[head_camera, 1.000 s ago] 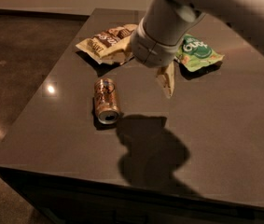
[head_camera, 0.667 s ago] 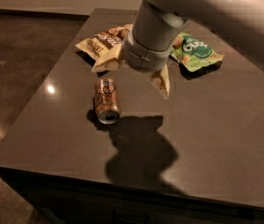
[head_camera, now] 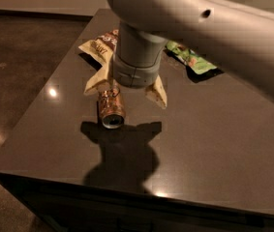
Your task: Place orange can upright
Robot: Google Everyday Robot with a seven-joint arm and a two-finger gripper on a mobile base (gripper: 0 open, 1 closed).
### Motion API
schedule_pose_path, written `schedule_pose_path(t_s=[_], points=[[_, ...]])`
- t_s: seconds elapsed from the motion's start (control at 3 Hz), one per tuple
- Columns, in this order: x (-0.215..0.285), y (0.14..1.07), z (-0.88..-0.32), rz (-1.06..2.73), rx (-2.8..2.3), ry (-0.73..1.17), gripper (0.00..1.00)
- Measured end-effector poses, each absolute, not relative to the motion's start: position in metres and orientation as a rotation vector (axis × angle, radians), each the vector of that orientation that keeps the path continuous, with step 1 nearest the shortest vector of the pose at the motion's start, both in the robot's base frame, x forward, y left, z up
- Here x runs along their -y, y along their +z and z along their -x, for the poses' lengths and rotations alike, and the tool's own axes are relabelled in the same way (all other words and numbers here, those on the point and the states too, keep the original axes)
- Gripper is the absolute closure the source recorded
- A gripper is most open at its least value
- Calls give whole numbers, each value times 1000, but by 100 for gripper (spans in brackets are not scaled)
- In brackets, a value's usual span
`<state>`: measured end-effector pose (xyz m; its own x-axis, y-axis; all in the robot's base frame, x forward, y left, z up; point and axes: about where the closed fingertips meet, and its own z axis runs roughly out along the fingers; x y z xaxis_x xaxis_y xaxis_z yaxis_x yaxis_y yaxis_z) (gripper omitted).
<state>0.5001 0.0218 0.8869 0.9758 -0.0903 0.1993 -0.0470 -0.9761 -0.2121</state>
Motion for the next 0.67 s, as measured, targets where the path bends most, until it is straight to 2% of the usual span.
schedule_pose_path(t_s=[0.67], points=[[-35, 871, -500, 2982, -32, -298, 0]])
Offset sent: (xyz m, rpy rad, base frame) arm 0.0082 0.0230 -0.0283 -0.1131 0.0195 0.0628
